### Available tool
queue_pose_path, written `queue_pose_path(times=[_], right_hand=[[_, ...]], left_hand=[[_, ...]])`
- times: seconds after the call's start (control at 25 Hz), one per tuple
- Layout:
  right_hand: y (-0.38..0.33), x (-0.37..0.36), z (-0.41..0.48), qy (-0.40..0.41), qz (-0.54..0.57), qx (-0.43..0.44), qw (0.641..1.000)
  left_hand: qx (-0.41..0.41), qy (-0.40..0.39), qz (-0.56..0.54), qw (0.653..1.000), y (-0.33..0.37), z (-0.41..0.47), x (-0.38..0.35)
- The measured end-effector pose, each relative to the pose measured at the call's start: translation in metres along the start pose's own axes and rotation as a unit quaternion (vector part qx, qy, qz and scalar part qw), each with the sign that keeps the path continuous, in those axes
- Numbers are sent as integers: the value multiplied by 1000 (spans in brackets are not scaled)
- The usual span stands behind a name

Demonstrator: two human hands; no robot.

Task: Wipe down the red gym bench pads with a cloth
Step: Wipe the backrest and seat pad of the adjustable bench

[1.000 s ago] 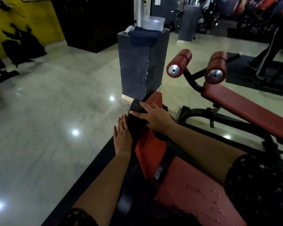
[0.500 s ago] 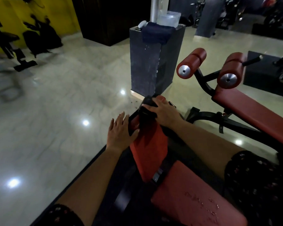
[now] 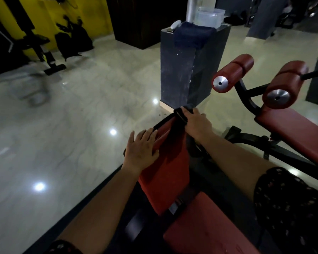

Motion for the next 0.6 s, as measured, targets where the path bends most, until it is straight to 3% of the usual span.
queue_pose_path(times=[0.16, 0.24, 0.28, 0.36, 0.44, 0.6], right_hand=[[7, -12, -10, 30, 21, 136, 990], [20, -26, 1, 11, 113, 85, 990], [25, -33, 7, -19, 219, 21, 975], [28, -40, 10, -94, 397, -117, 906], [29, -38, 8, -128, 446, -161, 871], [40, -38, -2, -142, 457, -152, 865]], left_hand=[[-35, 39, -10, 999, 15, 34, 3], [-66, 21, -14, 997, 24, 56, 2], [-75, 9, -13, 997, 29, 66, 1], [-74, 2, -9, 997, 36, 82, -1], [-77, -3, -12, 997, 46, 95, -4], [-70, -3, -25, 997, 59, 105, -11]])
Point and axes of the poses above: each hand's wrist, its own z-axis towards the middle knuckle, its own x-axis out of the back of the hand, y = z × x, the point moved 2 cm from there along z, towards the middle knuckle, and after that the axes turned 5 degrees about y, right-handed, at the moved point
